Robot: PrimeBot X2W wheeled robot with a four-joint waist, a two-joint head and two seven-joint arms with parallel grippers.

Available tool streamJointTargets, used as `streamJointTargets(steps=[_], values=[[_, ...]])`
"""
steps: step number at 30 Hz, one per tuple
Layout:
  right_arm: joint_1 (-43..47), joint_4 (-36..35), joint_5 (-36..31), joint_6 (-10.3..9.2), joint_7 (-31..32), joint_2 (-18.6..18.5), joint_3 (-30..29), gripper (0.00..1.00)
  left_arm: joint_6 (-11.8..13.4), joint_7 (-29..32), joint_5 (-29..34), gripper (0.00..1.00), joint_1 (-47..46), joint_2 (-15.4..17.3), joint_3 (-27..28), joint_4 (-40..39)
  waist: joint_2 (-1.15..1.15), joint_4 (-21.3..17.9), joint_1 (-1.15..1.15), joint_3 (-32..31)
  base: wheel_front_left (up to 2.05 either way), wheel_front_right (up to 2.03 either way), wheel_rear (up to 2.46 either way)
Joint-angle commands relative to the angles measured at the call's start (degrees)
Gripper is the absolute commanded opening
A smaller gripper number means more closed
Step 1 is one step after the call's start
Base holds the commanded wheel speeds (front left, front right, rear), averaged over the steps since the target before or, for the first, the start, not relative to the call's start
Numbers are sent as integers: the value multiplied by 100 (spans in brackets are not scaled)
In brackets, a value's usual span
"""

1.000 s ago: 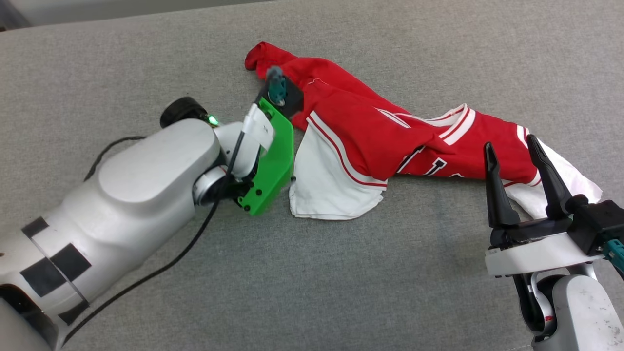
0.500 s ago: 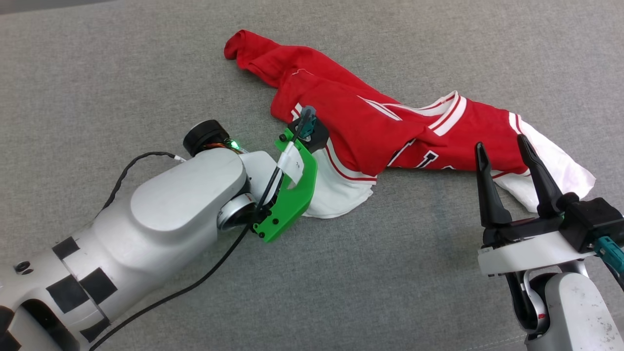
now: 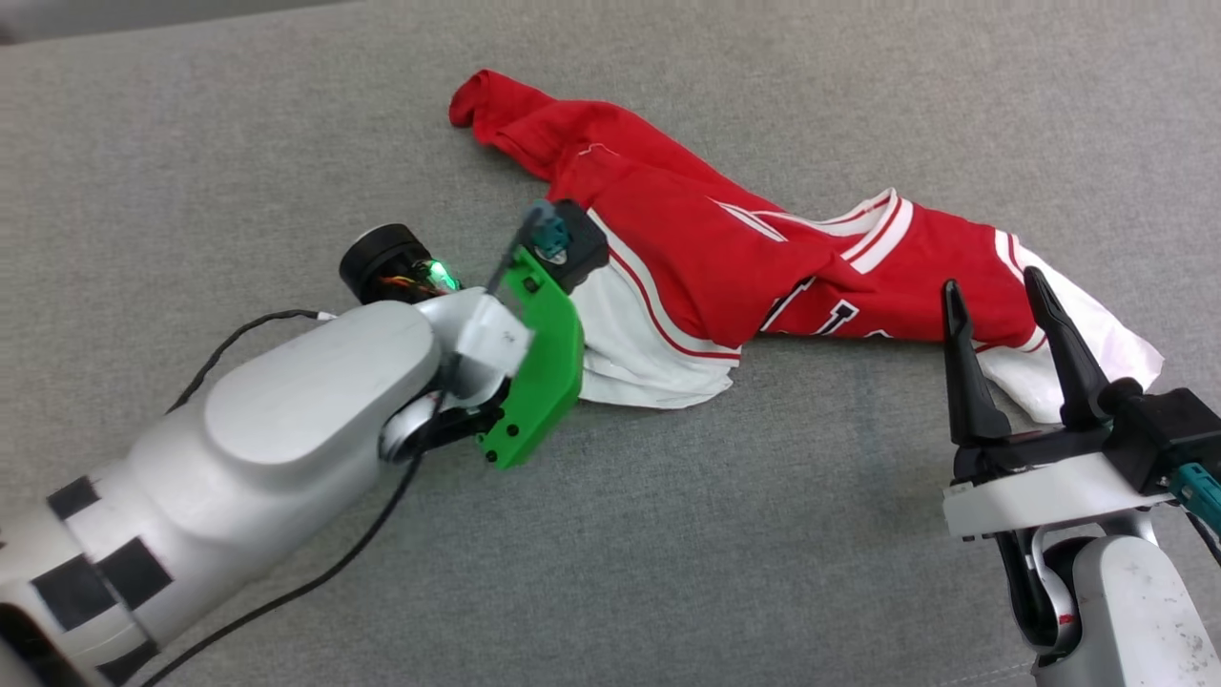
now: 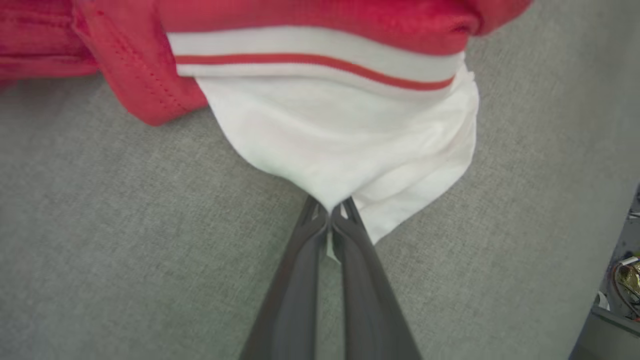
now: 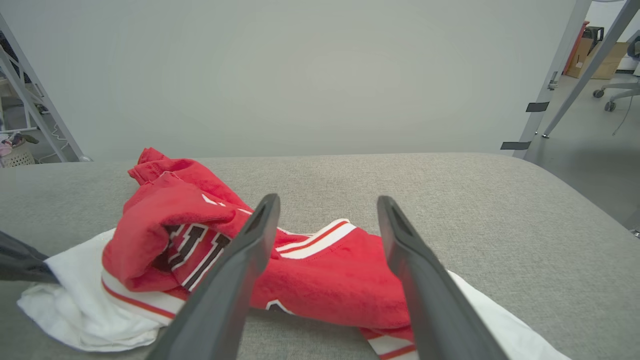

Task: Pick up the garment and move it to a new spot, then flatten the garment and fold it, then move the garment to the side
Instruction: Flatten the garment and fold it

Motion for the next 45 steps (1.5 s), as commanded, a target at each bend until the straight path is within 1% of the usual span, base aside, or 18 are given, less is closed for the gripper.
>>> streamJointTargets(steps=[1,4,7,11,15,16,17,20,25,29,32,39,43,44,45], values=[[73,19,-21,-3,-51,11,-42,100,-15,-196,-141,0,144,178,29,-179,0,134,0,-205,0,0,0],[191,26,-39,-3,-51,6,-123,100,-15,-514,-349,0,272,578,150,-616,0,245,0,-353,0,0,0],[294,29,-59,-3,-51,6,-184,100,38,-732,-373,0,414,975,264,-1002,0,348,0,-480,0,0,0],[398,30,-83,-3,-51,0,-218,100,296,-951,-427,0,687,1474,390,-1640,0,465,0,-607,0,0,0],[475,20,-91,-3,-51,-24,-271,100,638,-1099,-433,0,978,1926,450,-2234,0,563,0,-687,0,0,0],[495,13,-91,-3,-51,-29,-292,100,738,-1130,-419,0,1050,2054,461,-2370,0,590,0,-698,0,0,0],[548,0,-94,-3,-51,-46,-340,100,969,-1227,-458,0,1224,2366,523,-2614,0,659,0,-725,0,0,0],[573,7,-102,-3,-51,-62,-352,100,1147,-1320,-546,0,1361,2697,615,-2719,0,699,0,-734,0,0,0],[538,16,-93,-3,-51,-114,-319,100,1348,-1478,-662,0,1534,3060,721,-2568,0,705,0,-692,0,0,0],[522,28,-97,-3,-51,-161,-320,100,1399,-1690,-977,0,1766,3116,803,-2126,0,661,0,-625,0,0,0],[519,40,-97,-3,-51,-189,-340,100,1433,-1760,-980,0,1889,3141,759,-1682,0,619,0,-566,0,0,0],[497,63,-114,-3,-51,-222,-402,100,1305,-2014,-1266,0,2270,2892,691,-498,0,562,0,-444,0,0,0],[502,103,-123,-3,-51,-234,-430,100,1177,-2156,-1349,0,2388,2615,658,8,0,595,0,-469,0,0,0],[505,116,-130,-3,-51,-240,-431,100,1150,-2219,-1359,10,2402,2541,665,92,0,612,0,-498,0,0,0],[504,127,-133,-3,-51,-251,-425,100,1137,-2304,-1351,49,2410,2476,677,165,0,625,0,-525,0,0,0]])
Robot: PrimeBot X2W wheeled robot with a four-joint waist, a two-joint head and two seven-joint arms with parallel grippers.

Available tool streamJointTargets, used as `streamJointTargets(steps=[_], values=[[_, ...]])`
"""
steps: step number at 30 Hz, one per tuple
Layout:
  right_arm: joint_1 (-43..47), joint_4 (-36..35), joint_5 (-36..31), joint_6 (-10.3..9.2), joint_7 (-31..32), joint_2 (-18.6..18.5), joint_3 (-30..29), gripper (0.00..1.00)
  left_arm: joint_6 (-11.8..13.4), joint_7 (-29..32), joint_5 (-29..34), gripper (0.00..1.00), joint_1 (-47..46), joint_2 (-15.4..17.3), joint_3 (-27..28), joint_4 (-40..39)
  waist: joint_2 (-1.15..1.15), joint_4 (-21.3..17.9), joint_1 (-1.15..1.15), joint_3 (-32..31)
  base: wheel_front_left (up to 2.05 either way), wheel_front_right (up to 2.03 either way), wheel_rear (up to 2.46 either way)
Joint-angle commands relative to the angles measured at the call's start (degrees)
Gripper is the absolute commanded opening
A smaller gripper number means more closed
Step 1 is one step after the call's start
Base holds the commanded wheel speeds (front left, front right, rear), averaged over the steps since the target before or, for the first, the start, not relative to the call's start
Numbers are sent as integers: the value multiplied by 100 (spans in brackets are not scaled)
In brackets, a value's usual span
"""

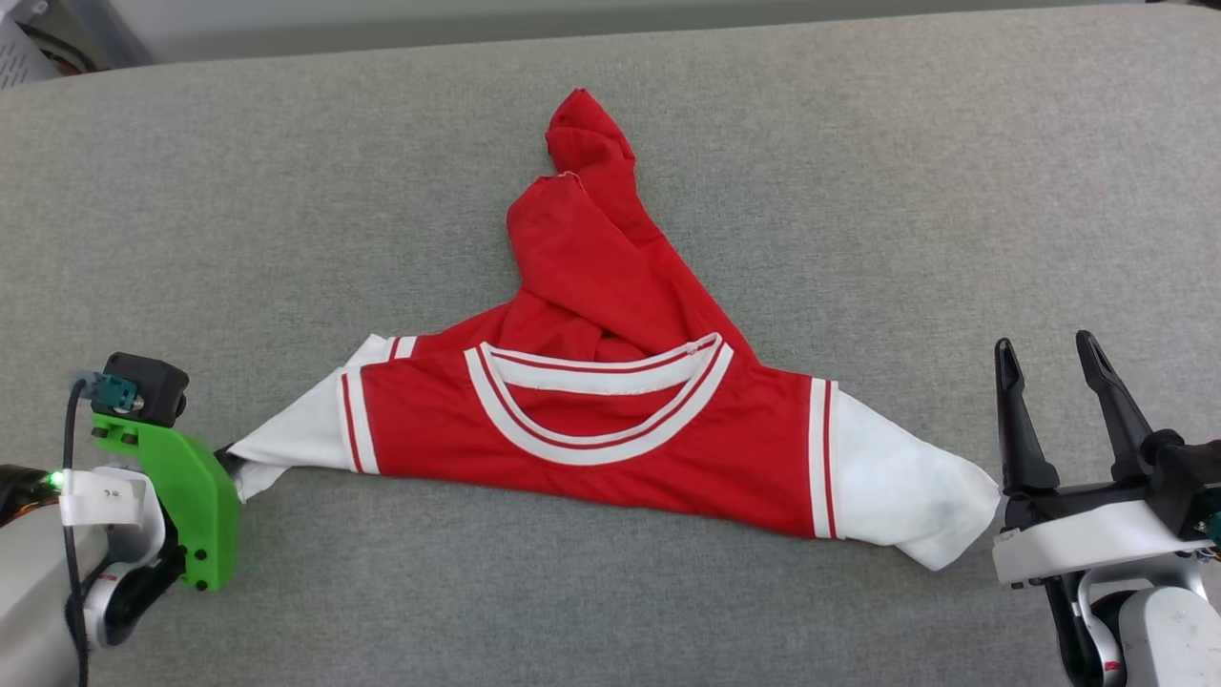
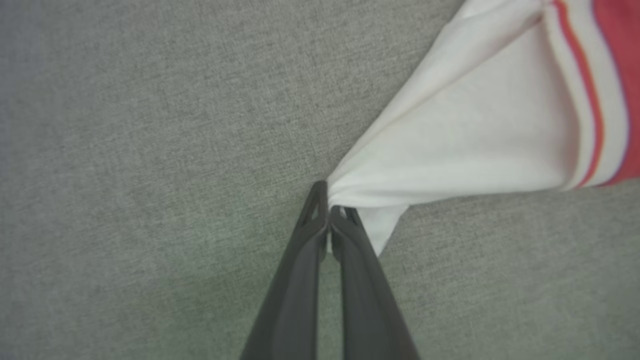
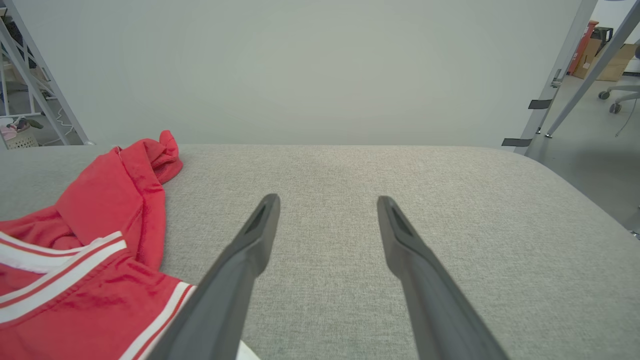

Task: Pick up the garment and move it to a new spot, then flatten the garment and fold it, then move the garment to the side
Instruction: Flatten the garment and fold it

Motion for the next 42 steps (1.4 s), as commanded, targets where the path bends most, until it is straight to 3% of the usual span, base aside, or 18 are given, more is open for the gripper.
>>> streamJointTargets(steps=[1,7,13,16,21,26,31,35,42], values=[[-18,15,-64,-3,-44,-39,-7,100,-16,-164,10,100,105,-124,31,99,0,52,0,-95,0,0,0],[-17,10,-69,-3,-44,-207,-13,100,266,-1158,331,100,187,-477,175,181,0,211,0,-449,0,0,0],[-153,-11,-5,-3,-27,-700,66,100,836,-2022,534,100,480,-658,376,-223,0,396,0,-728,0,0,0],[-317,-9,179,-3,220,-1148,246,100,1192,-2220,720,100,663,-717,554,-498,0,474,0,-817,0,0,0],[-466,-248,628,-3,1302,-1875,810,100,1839,-2286,1389,100,1076,-946,1339,-1075,0,568,0,-915,0,0,0],[-622,-451,1349,-3,2442,-2743,1507,100,2209,-2288,2315,100,1789,-1280,2283,-1494,0,624,0,-946,0,0,0],[-663,-580,2261,-3,3741,-3404,2210,100,2306,-2289,3123,100,2450,-1671,3101,-1688,0,671,0,-946,0,0,0],[-665,-563,2805,-3,4609,-3721,2532,100,2197,-2289,3576,100,2822,-1970,3577,-1771,0,726,0,-871,0,0,0],[-849,-230,3099,-3,4991,-3821,2932,100,1839,-2290,4144,100,3040,-2449,4126,-1733,0,839,0,-574,0,0,0]])
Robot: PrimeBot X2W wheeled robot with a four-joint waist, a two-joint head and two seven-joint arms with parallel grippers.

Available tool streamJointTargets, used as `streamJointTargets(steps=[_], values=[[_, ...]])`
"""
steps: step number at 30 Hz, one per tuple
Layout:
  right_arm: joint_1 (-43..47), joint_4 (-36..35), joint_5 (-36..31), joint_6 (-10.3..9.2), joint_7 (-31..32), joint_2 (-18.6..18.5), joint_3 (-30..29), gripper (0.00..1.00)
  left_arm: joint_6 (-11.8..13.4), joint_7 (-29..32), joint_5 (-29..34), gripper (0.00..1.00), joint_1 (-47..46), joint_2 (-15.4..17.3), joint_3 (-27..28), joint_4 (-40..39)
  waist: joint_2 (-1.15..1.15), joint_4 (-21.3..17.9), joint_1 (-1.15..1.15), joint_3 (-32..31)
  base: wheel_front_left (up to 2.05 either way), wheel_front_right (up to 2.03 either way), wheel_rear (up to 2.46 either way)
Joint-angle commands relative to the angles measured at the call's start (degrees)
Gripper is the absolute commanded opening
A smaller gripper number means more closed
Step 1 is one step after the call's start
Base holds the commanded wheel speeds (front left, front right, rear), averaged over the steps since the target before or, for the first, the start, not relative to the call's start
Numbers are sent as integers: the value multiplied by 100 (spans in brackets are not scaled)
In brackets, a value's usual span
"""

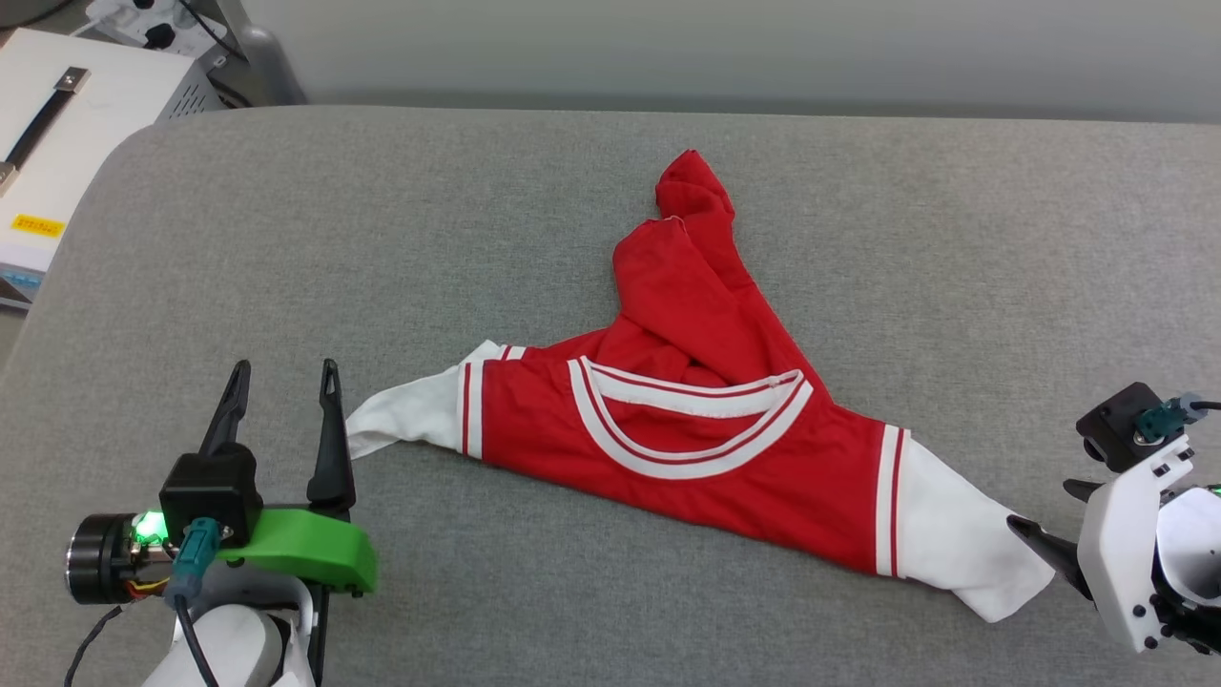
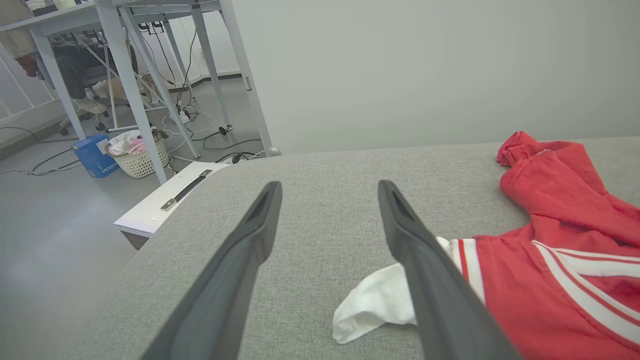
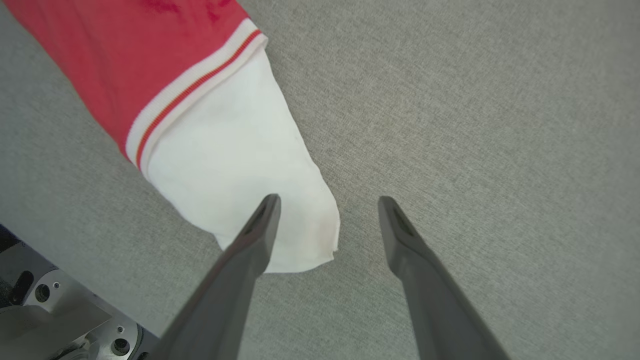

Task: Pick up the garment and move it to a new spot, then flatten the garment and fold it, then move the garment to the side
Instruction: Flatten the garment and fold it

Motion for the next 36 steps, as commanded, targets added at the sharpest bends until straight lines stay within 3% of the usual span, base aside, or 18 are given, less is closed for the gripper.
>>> streamJointTargets(steps=[1,6,7,11,13,14,24,36], values=[[-153,120,93,-3,-2,35,42,100,-79,-33,142,100,63,-97,90,22,0,78,0,163,0,0,0],[-280,640,139,-3,-51,80,402,100,-359,-33,443,100,7,-388,325,135,0,169,0,383,0,0,0],[-228,917,207,-3,-55,115,845,100,-516,-33,610,100,-30,-558,449,220,0,219,0,473,0,0,0],[-231,1138,400,-3,-130,127,1279,100,-692,-33,797,100,-29,-759,600,318,0,240,0,509,0,0,0],[-363,1193,455,-3,-279,102,1384,38,-775,-33,878,100,-22,-844,680,365,0,238,0,507,0,0,0],[-474,1210,457,-3,-408,81,1412,0,-821,-33,920,100,-21,-884,728,392,0,233,0,502,0,0,0],[-1831,1625,320,-3,-1496,-218,1064,0,-1186,-34,1253,100,0,-1222,1081,601,0,304,0,314,0,0,0],[-2474,1927,130,-3,-2394,-506,659,0,-1477,-34,1543,100,241,-1516,1479,764,0,242,0,13,0,0,0]])
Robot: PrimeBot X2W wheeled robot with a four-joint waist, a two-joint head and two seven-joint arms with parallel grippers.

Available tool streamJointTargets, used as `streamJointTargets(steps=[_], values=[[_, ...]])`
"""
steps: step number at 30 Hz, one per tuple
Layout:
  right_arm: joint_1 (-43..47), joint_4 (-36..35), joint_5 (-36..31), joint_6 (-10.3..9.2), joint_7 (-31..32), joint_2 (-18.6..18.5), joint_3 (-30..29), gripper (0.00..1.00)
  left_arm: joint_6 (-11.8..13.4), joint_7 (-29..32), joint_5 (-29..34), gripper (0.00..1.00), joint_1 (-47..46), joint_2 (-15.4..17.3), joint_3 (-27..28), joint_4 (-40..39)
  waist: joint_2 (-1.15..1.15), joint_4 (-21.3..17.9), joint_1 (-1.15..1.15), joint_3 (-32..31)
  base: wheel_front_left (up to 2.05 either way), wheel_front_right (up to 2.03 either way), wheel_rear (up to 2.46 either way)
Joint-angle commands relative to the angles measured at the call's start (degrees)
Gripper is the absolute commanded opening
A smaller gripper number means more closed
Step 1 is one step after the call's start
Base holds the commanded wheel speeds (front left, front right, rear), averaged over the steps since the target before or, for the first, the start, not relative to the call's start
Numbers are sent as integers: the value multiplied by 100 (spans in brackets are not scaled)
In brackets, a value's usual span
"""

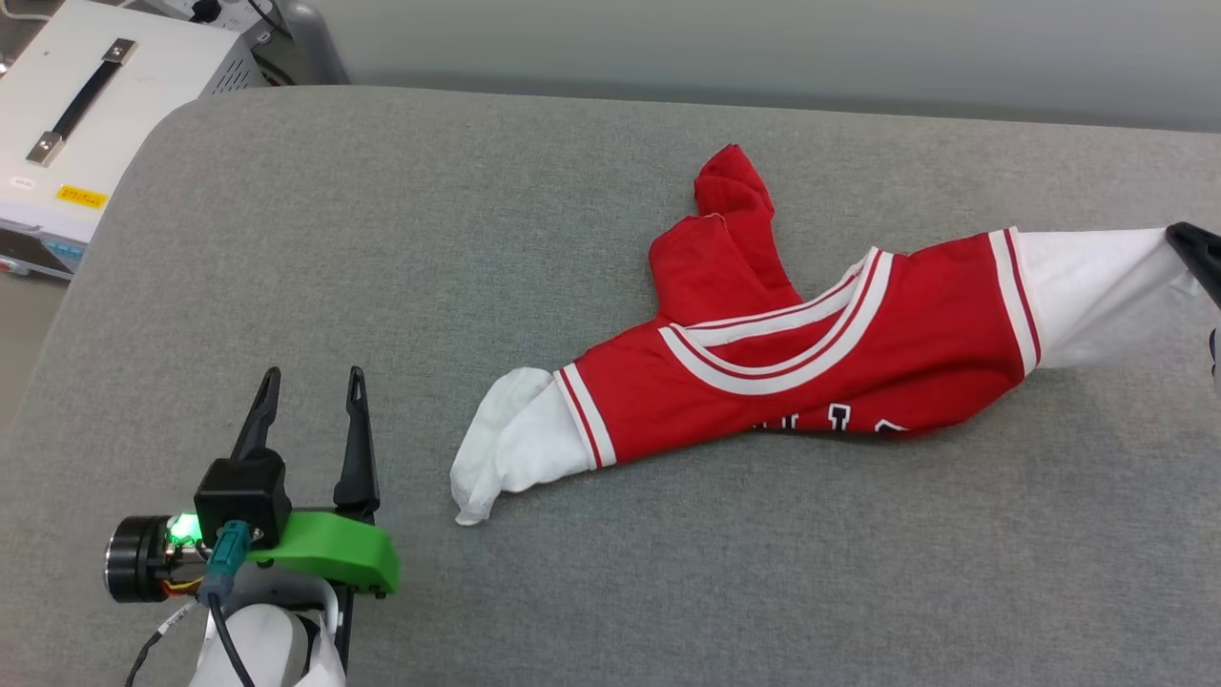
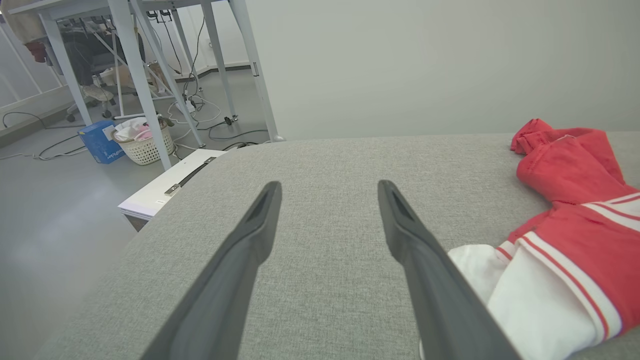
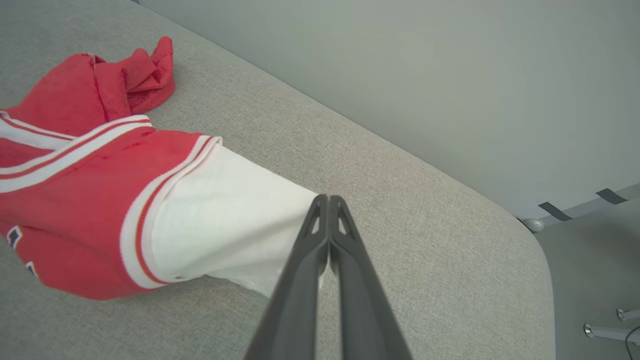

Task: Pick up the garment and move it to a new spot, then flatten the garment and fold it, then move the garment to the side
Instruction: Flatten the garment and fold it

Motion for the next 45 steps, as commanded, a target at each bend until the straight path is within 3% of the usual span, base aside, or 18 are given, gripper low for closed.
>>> streamJointTargets(steps=[1,9,14,24,25,26,27,36,41,45], values=[[98,-61,-97,-4,-206,-75,-39,0,-89,-34,105,100,136,-103,91,45,0,-124,0,-127,0,0,0],[1895,-48,-26,-4,-649,43,-240,0,-308,-34,271,100,325,-316,331,164,0,-370,0,-325,0,0,0],[2808,199,-13,-4,-869,352,-351,0,-411,-34,352,100,397,-381,449,226,0,-447,0,-381,0,0,0],[3596,945,41,-4,-1308,819,-782,0,-597,-34,501,100,439,-493,613,330,0,-512,0,-441,0,0,0],[3603,970,50,-4,-1392,876,-848,25,-610,-34,515,100,439,-503,635,338,0,-516,0,-446,0,0,0],[3598,974,68,-4,-1456,925,-912,93,-620,-34,524,100,444,-511,653,342,0,-522,0,-451,0,0,0],[3574,947,50,-4,-1548,959,-985,100,-633,-34,538,100,453,-520,673,344,0,-531,0,-460,0,0,0],[3368,-94,-376,-4,-1927,926,-1826,100,-732,-34,690,100,534,-558,763,257,0,-543,0,-545,0,0,0],[3063,-994,-723,-4,-1568,850,-2276,100,-804,-34,773,100,494,-612,743,149,0,-467,0,-472,0,0,0],[2573,-1576,-832,-4,-1004,718,-2234,100,-854,-34,837,100,403,-675,707,45,0,-352,0,-311,0,0,0]])
